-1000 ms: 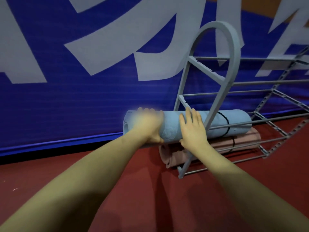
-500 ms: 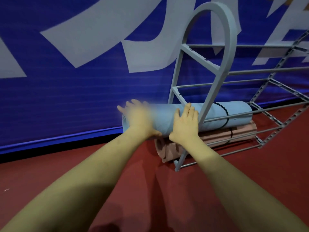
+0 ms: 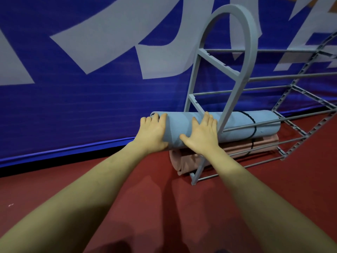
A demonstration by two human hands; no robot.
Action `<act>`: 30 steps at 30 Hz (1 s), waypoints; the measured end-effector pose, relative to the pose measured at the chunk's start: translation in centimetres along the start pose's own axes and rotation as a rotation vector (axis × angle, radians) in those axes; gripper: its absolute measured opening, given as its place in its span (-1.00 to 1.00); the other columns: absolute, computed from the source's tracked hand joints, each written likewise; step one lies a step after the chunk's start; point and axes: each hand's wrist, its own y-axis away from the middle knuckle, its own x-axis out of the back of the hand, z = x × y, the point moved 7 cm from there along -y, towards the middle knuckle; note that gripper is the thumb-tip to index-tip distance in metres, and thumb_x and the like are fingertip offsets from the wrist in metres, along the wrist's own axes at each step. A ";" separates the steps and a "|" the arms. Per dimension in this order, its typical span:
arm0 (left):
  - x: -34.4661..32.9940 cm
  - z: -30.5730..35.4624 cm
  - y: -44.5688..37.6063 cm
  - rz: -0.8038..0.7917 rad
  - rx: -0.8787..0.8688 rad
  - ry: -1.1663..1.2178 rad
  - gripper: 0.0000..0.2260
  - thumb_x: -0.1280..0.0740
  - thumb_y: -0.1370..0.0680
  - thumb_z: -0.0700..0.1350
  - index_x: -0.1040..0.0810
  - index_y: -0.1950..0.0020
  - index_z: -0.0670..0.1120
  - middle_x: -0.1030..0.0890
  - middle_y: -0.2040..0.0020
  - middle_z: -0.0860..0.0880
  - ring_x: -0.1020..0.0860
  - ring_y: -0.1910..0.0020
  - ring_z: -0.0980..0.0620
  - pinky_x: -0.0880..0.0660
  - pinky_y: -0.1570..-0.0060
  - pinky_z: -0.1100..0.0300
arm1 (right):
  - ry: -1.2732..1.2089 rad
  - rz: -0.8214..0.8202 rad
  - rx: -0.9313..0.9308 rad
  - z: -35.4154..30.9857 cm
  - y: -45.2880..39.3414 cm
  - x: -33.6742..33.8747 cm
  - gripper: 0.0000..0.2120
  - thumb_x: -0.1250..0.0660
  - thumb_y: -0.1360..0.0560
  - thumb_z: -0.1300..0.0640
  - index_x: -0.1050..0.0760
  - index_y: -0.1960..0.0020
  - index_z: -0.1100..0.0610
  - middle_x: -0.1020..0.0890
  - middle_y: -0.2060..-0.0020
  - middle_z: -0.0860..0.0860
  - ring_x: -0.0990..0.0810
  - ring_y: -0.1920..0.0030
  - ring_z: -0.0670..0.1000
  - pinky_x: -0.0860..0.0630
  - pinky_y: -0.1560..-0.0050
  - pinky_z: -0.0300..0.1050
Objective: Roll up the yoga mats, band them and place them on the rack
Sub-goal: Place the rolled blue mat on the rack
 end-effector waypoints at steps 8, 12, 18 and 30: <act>-0.9 1.4 -1.6 -0.109 -0.125 0.422 -0.45 -0.32 -0.51 -0.22 -0.12 -0.41 -0.11 -0.51 -0.02 -0.22 -0.55 0.10 -0.16 -0.55 0.09 -0.05 | -0.022 -0.038 -0.004 0.2 0.3 0.1 -0.01 -0.20 -0.33 -0.50 -0.15 -0.48 0.18 0.06 -0.49 0.34 0.08 -0.50 0.28 0.13 -0.48 0.13; -1.5 1.2 -2.1 -0.095 -0.145 0.402 -0.54 -0.27 -0.54 -0.20 -0.17 -0.39 -0.12 -0.56 0.04 -0.22 -0.57 0.17 -0.16 -0.54 0.16 -0.05 | -0.075 0.033 -0.032 -0.1 0.1 0.2 -0.19 -0.29 -0.34 -0.40 -0.30 -0.34 0.18 -0.09 -0.45 0.30 -0.05 -0.46 0.27 0.01 -0.48 0.11; -1.9 1.3 -2.8 -0.006 -0.061 0.121 -0.50 -0.21 -0.53 -0.25 -0.23 -0.46 -0.07 -0.38 -0.38 -0.09 -0.45 -0.16 -0.13 -0.31 -0.11 0.03 | -0.099 0.105 -0.049 -0.2 -0.6 0.3 -0.46 -0.30 -0.43 -0.21 -0.40 -0.23 0.17 -0.23 -0.36 0.29 -0.17 -0.40 0.27 -0.06 -0.44 0.09; -1.8 0.9 -2.3 -0.008 -0.139 0.152 -0.48 -0.14 -0.47 -0.33 -0.19 -0.44 -0.16 -0.33 0.41 0.11 -0.37 0.33 -0.03 -0.19 -0.31 0.07 | 0.061 0.209 -0.024 -0.3 -0.7 -0.3 -0.23 -0.34 -0.27 -0.41 -0.33 -0.18 0.17 -0.30 -0.31 0.31 -0.26 -0.33 0.28 -0.12 -0.38 0.11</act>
